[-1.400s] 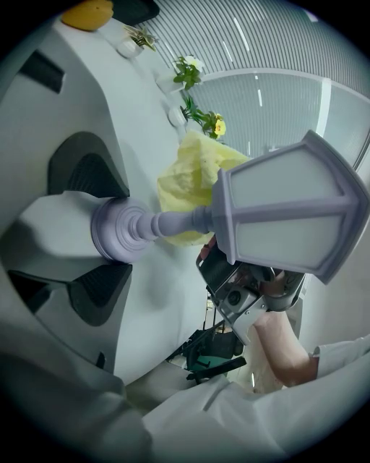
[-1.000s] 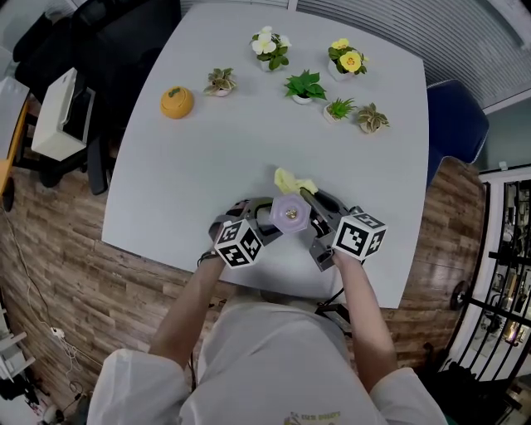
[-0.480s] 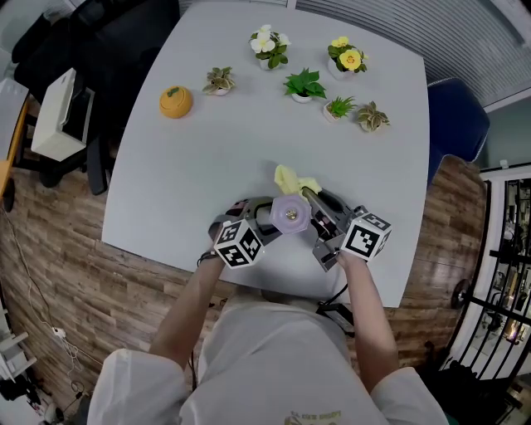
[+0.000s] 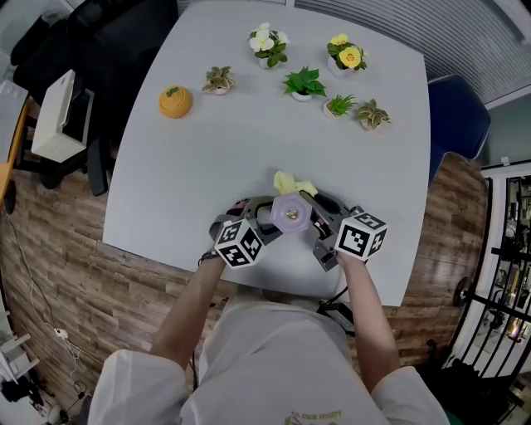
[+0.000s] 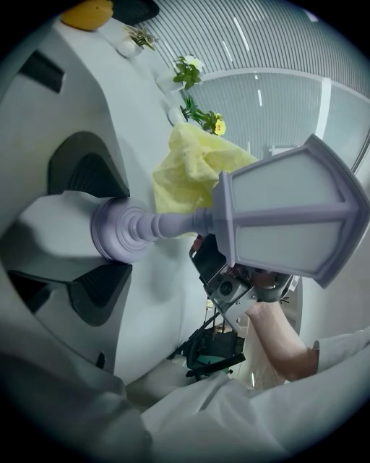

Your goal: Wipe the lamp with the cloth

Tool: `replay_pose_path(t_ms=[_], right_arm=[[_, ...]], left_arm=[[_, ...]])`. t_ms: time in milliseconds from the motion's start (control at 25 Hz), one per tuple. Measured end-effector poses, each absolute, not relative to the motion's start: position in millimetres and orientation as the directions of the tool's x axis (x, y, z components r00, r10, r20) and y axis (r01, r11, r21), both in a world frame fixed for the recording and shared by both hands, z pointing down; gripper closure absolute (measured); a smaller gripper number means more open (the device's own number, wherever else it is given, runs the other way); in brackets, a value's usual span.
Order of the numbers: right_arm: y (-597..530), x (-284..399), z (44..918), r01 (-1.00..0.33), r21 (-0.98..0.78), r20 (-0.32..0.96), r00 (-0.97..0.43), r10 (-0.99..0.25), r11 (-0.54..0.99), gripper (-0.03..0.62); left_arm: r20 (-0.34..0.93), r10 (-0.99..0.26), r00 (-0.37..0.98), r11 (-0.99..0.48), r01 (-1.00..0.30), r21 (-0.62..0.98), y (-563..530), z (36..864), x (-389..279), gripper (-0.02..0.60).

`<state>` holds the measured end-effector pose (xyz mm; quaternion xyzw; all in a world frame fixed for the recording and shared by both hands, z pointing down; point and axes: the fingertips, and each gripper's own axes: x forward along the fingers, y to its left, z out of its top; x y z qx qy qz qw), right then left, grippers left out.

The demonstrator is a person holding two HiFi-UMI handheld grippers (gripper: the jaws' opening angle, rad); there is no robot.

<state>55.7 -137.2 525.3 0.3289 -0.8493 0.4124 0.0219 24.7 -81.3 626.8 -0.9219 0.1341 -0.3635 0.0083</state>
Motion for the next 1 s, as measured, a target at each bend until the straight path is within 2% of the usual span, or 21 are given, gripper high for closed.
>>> replay_pose_path(t_ms=[160,400,680,1000], right_arm=[[-137,57,519,-0.575,-0.684,0.294,-0.78,-0.552,0.449,0.545],[-134,64,494,-0.491,-0.745,0.159,-0.789,-0.594,0.452,0.545],[-125,62,516,-0.619,-0.635,0.321,-0.756,-0.571,0.462,0.546],[-118,72,496,-0.562,-0.685,0.222,-0.767,-0.602,0.464,0.545]], left_arm=[[0.668,-0.254,0.7,-0.964,-0.242,-0.113,-82,627,25,0.285],[0.669,-0.253,0.699,-0.964,-0.24,-0.114,-81,628,24,0.285],[0.667,-0.255,0.7,-0.964,-0.241,-0.115,-81,627,24,0.285],[0.67,-0.253,0.698,-0.964,-0.242,-0.113,-80,628,24,0.285]])
